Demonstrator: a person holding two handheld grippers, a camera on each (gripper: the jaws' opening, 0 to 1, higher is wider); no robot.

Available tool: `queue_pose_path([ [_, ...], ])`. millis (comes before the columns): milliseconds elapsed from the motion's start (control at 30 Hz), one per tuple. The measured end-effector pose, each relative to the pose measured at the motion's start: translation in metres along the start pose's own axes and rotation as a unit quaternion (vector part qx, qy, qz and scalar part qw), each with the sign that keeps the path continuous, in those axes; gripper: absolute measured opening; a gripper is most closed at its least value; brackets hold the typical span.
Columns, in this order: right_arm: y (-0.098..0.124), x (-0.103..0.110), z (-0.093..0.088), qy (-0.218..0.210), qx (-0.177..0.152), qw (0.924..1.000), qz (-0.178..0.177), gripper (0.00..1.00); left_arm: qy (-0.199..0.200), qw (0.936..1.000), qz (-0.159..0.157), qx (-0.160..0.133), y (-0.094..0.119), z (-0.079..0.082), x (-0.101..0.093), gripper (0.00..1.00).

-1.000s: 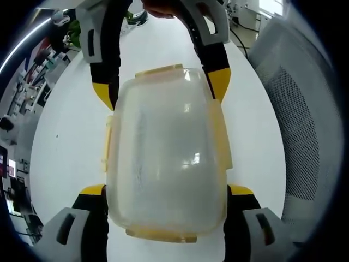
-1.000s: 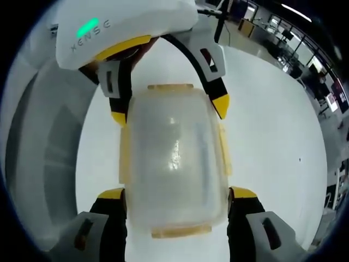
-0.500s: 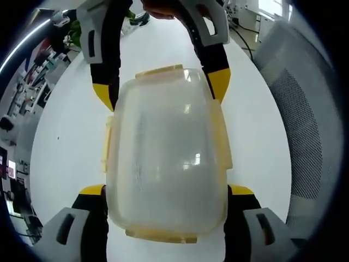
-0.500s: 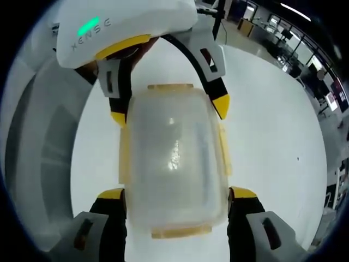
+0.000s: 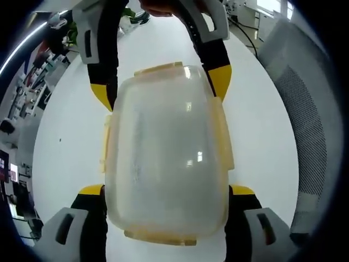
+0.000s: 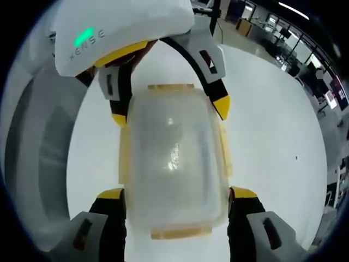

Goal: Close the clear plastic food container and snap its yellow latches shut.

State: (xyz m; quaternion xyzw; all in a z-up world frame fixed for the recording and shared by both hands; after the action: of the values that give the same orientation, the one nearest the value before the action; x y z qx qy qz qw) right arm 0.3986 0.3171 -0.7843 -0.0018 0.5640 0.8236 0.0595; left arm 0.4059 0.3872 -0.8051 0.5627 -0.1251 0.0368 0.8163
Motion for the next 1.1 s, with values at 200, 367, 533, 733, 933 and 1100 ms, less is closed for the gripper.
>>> queue_pose_path([
  [200,0.0,-0.005,-0.001,0.001,0.0,1.0,0.001,0.76,0.0,1.0,-0.003,-0.002,-0.001,0.0,0.005,0.91],
  [367,0.0,-0.009,-0.002,0.002,0.0,1.0,0.001,0.76,0.002,1.0,-0.002,-0.005,-0.002,0.001,0.009,0.91],
  [533,-0.001,-0.014,-0.002,0.0,0.001,1.0,0.0,0.77,0.001,1.0,-0.003,-0.006,-0.004,0.001,0.014,0.91],
  [733,-0.002,-0.02,-0.004,-0.002,-0.002,1.0,-0.001,0.77,-0.003,1.0,-0.003,-0.005,-0.005,0.001,0.02,0.91],
  [933,-0.003,-0.022,-0.003,-0.005,-0.005,1.0,-0.006,0.77,-0.004,1.0,-0.001,-0.006,-0.006,0.001,0.023,0.91],
  [1100,-0.003,-0.022,-0.003,-0.005,-0.005,1.0,-0.006,0.78,-0.004,1.0,0.0,-0.007,-0.006,0.0,0.023,0.91],
])
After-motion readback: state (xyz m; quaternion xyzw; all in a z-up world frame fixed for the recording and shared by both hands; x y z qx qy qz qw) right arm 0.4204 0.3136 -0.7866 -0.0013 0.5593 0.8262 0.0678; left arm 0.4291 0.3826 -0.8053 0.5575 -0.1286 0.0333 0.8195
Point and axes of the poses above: the point that each gripper's makers call its tool centre point, and the gripper's own axes: y roughly backward along the fingers, x roughly to its left, z roughly out of its top, the point moved 1 cm from there along y, roughly backward along the fingers, and after that the axes turned 1 degree about y, right-handed, at the moved point
